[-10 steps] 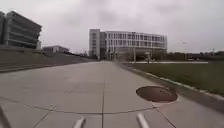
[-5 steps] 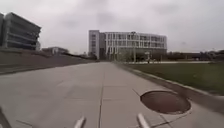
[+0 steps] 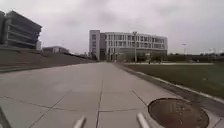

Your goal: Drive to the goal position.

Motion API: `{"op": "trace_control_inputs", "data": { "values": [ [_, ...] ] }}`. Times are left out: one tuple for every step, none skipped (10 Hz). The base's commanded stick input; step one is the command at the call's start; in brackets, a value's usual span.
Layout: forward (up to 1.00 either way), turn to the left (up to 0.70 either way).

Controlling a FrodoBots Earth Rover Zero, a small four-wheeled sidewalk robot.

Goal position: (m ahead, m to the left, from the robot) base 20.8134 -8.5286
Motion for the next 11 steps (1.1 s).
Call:
{"op": "trace_control_inputs", "data": {
  "values": [
    [0.70,0.00],
    [0.70,0.00],
    [0.70,0.00],
    [0.70,0.13],
    [0.70,0.29],
    [0.70,0.35],
    [0.70,0.20],
    [0.70,0.00],
    [0.70,0.00],
    [0.70,0.00],
    [0.70,0.00]
  ]
}}
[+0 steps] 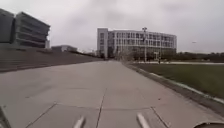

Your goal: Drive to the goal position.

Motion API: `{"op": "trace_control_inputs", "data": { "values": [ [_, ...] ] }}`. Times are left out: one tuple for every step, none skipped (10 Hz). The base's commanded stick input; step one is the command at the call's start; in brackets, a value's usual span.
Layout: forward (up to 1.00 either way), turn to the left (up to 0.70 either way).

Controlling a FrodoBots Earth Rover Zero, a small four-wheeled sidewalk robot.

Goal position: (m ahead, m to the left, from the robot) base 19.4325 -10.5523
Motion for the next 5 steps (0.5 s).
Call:
{"op": "trace_control_inputs", "data": {
  "values": [
    [0.70,0.00],
    [0.70,0.00],
    [0.70,0.00],
    [0.70,0.00],
    [0.70,0.00]
  ]
}}
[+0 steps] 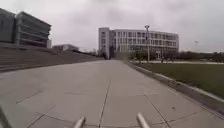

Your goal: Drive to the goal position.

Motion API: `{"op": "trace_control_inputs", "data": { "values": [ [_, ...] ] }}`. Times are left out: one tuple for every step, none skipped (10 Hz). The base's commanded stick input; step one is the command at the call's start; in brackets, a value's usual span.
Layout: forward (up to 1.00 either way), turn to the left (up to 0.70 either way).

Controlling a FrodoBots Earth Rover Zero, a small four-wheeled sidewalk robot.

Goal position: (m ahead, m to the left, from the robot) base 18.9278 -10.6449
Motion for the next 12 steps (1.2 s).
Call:
{"op": "trace_control_inputs", "data": {
  "values": [
    [0.70,0.00],
    [0.70,0.00],
    [0.70,0.00],
    [0.70,0.00],
    [0.70,0.00],
    [0.70,0.00],
    [0.70,0.00],
    [0.70,0.00],
    [0.70,0.00],
    [0.70,0.00],
    [0.70,0.00],
    [0.70,0.00]
  ]
}}
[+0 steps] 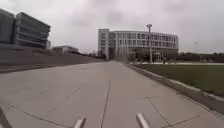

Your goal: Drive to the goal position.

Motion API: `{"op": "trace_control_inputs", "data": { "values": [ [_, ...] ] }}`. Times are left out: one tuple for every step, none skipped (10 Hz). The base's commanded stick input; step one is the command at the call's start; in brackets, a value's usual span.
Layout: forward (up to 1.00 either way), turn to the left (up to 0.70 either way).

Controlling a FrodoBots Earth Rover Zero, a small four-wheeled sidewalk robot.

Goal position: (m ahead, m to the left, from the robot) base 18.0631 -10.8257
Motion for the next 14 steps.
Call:
{"op": "trace_control_inputs", "data": {
  "values": [
    [0.70,0.00],
    [0.70,0.00],
    [0.70,0.00],
    [0.70,0.00],
    [0.70,0.00],
    [0.70,0.00],
    [0.70,0.00],
    [0.70,0.00],
    [0.70,0.00],
    [0.70,0.00],
    [0.70,0.00],
    [0.70,0.00],
    [0.70,0.00],
    [0.70,0.00]
  ]
}}
